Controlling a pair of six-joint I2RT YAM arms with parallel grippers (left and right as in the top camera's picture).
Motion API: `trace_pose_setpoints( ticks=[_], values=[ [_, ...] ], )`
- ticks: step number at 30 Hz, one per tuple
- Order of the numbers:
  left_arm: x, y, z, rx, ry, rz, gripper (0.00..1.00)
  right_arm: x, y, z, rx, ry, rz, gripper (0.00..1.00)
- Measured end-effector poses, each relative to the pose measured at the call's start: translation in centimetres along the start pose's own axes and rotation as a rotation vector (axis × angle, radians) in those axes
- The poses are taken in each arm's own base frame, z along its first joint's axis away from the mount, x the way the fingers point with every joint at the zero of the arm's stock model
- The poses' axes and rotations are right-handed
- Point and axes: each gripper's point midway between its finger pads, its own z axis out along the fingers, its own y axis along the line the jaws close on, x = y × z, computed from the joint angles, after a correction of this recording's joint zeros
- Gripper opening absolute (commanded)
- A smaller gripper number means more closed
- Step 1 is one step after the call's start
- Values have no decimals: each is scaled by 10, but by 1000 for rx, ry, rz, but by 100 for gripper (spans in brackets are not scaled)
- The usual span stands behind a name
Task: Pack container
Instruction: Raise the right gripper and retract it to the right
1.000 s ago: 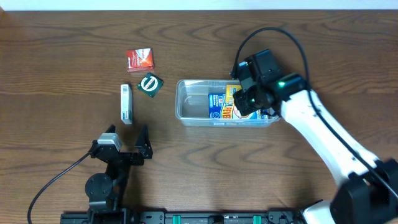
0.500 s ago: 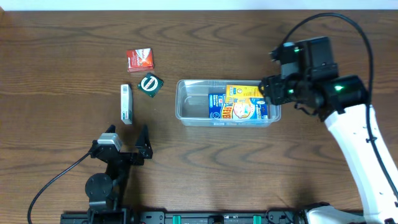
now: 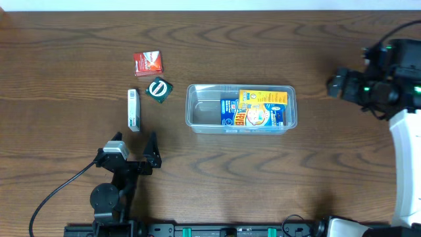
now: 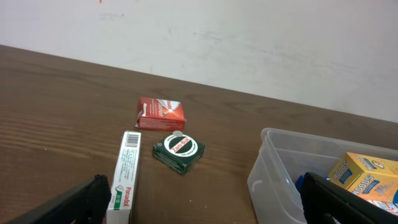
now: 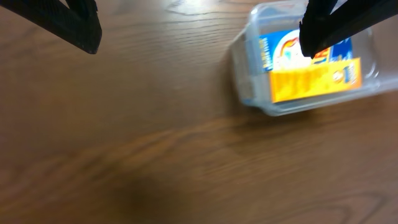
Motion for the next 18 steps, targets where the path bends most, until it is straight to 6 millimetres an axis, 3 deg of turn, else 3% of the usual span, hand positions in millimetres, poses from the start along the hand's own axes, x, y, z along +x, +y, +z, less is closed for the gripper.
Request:
trace_pose_setpoints(
  ticks=[6,15,18],
  values=[
    [-1,0,0,2,-4,-2,98,2,-25,3,38,27,69,99],
    [13,0,-2,-23,144,-55,98,7,-26,6,40,54,74,99],
    [1,-3,0,-36,207,-69,98,7,-26,6,42,55,74,99]
  ],
)
